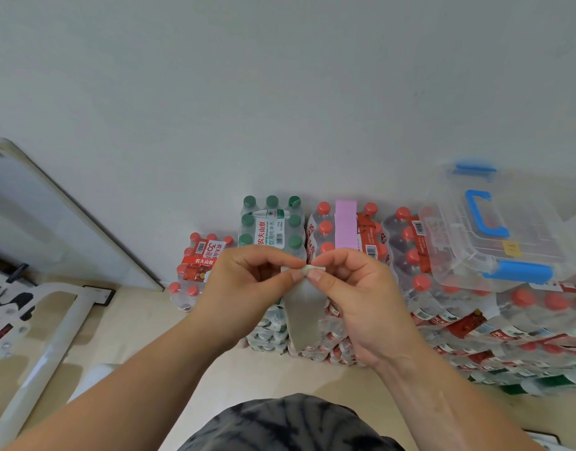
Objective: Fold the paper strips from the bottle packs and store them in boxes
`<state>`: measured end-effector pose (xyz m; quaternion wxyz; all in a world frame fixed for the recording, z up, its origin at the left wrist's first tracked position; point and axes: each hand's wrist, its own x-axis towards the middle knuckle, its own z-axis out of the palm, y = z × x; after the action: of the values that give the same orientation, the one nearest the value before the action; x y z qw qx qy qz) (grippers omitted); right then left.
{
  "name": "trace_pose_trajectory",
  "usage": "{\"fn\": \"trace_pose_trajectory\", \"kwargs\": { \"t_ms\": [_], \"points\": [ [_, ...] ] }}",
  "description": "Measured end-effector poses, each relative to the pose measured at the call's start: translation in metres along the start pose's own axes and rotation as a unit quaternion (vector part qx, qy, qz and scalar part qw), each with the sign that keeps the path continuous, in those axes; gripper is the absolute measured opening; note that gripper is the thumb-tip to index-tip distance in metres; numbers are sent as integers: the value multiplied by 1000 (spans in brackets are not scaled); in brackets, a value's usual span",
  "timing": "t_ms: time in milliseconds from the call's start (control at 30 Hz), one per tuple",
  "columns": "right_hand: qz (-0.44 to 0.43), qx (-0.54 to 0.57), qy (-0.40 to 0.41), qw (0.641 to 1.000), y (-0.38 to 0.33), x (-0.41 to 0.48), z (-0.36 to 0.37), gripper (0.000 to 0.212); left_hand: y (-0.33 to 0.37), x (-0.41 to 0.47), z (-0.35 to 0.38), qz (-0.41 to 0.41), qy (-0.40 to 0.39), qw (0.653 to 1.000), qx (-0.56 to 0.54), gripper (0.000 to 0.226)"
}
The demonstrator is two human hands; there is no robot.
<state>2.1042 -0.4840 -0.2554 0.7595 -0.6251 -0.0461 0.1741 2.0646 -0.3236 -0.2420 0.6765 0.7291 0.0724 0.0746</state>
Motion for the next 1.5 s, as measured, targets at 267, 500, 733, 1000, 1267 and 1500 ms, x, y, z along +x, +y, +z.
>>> {"fn": "trace_pose_trajectory", "kwargs": {
  "t_ms": [267, 500, 733, 1000, 1267, 1500],
  "points": [
    [-17, -60, -16, 998, 1, -2, 0, 16, -3, 3, -1, 7, 1, 999, 54, 27],
    [-7, -92, -33, 995, 1, -1, 0, 8, -9, 2, -1, 0, 19, 999, 27, 25],
    [-18, -75, 6, 997, 4, 0, -3, 19, -5, 0, 1, -32, 6, 999, -14, 27],
    [-17, -78, 13, 997, 3, 2, -2, 14, -1, 3, 2, -34, 7, 999, 15, 20],
    [-6, -82, -15, 997, -1, 4, -6, 12, -3, 5, -1, -18, 0, 999, 28, 27],
    [-7, -75, -35, 997, -1, 4, -7, 23, -3, 5, -3, -18, -19, 999, 30, 30]
  ]
}}
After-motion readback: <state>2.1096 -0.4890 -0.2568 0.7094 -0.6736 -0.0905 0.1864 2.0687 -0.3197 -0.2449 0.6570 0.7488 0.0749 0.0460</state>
